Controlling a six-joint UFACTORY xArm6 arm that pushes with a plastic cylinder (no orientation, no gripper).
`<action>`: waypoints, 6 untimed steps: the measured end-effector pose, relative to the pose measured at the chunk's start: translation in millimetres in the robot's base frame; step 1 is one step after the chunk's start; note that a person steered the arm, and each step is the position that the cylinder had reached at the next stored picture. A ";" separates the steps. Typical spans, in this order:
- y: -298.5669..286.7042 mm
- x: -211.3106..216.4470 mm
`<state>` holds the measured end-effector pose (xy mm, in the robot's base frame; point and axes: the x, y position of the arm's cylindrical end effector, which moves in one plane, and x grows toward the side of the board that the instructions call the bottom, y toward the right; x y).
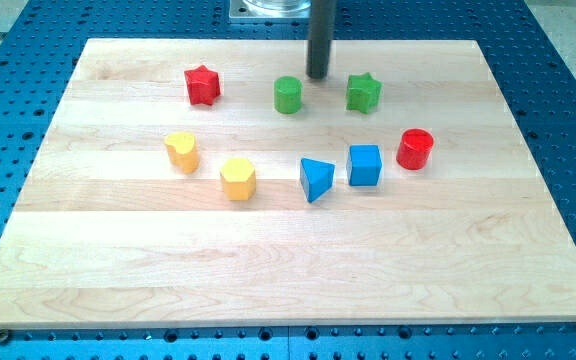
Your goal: Push the green circle left below the green star
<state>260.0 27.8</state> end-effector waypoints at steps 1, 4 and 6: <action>-52.6 27.8; -66.8 3.3; -51.4 53.9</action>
<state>313.9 -23.7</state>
